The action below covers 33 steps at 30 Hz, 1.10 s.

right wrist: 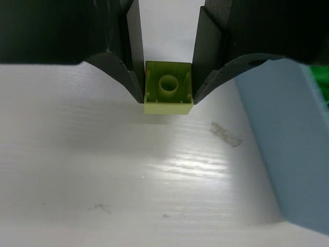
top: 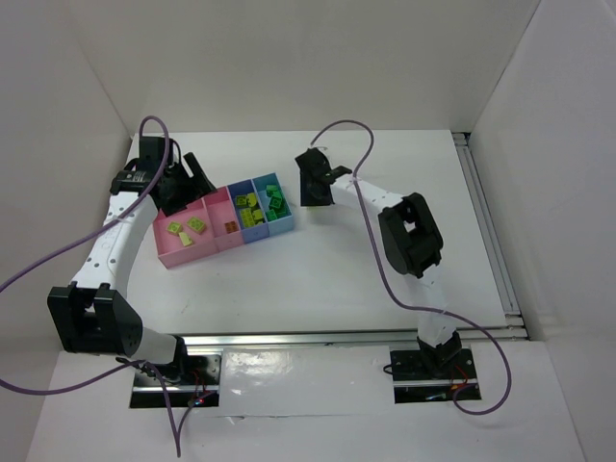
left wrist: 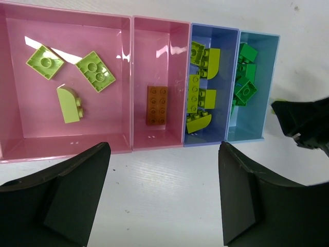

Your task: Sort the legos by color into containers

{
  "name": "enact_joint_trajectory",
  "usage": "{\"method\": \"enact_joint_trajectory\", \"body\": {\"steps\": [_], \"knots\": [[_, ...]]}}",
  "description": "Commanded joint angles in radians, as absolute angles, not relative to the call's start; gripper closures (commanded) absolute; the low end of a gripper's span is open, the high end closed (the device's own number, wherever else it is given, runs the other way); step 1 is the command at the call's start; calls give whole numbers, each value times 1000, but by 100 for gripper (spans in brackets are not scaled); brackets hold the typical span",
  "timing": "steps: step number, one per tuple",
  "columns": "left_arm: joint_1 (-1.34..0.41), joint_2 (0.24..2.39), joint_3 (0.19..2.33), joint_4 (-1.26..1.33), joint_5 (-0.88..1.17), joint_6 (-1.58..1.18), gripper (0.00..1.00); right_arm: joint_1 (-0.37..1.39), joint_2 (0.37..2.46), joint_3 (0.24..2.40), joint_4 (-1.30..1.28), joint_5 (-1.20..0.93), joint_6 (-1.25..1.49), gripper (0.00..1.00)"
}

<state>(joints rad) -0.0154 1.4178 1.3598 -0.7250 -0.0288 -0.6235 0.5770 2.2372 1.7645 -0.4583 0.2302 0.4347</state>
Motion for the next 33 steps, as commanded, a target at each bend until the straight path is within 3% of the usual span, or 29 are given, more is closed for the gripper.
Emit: {"method": "enact_joint_trajectory", "body": {"steps": [1,7,12,24,27,28,31,33], "knots": [[-2,1413,1407,-721,-64,-592,13,632,2059,1743,-347,235,384,70],[58,1413,1431,-779,-137,-655,8,738,2057,1810,-301,189,315,70],[116,1342,1374,-779,-127,-736,8,830,2118,1914,-219,8,218,67],[204,1281,1422,-827,-57,-801,7,920,2394,2276,-175,-231,164,64],[218,1270,1433,-836,-48,-801,6,931,2473,2353,-146,-297,198,56],[218,1270,1443,-836,-48,-801,6,931,2496,2383,-146,-336,231,38],[218,1270,1443,-836,-48,-801,6,931,2611,2587,-234,-374,241,22],[227,1270,1431,-836,-48,-801,6,931,2582,2576,-235,-385,241,12]]}}
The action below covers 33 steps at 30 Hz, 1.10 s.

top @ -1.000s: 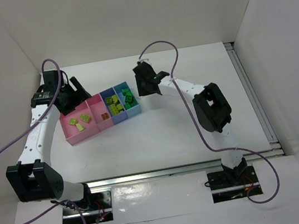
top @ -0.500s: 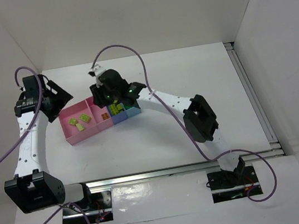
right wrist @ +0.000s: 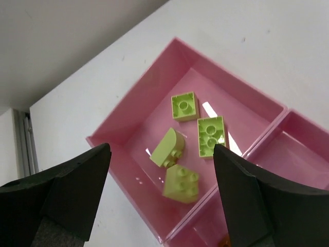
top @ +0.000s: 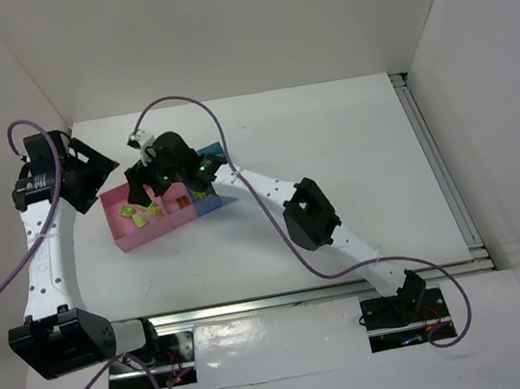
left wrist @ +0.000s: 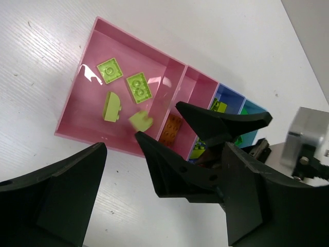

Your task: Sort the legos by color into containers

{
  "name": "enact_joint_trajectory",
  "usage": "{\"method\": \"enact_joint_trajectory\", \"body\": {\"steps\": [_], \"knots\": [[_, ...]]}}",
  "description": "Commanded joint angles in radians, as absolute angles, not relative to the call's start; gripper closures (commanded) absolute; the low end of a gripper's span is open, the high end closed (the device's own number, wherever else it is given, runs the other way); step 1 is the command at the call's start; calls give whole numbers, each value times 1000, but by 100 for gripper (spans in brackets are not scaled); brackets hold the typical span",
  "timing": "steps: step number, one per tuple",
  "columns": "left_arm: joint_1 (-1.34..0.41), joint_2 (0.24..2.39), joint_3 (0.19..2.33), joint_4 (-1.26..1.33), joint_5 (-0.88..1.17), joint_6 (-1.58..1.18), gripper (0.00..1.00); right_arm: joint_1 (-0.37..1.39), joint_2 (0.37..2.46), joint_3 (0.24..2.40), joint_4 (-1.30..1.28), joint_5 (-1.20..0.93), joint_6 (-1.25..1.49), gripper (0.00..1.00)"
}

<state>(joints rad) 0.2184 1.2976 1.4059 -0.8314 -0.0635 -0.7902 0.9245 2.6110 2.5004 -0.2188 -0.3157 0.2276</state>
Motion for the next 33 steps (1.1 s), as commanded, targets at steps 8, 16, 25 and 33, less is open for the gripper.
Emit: {"method": "enact_joint_trajectory", "body": {"steps": [8,16,25,33], "knots": [[238,1270,1365,-772,52,-751,8,827,2214,2059,-72,-47,241,8],[206,1327,1241,-661,229,-675,8,595,2105,2011,-374,219,399,0],[176,1359,1232,-640,229,-631,8,469,1925,1726,-649,610,492,0],[176,1368,1290,-640,249,-621,8,385,1741,1387,-624,603,512,3]]}}
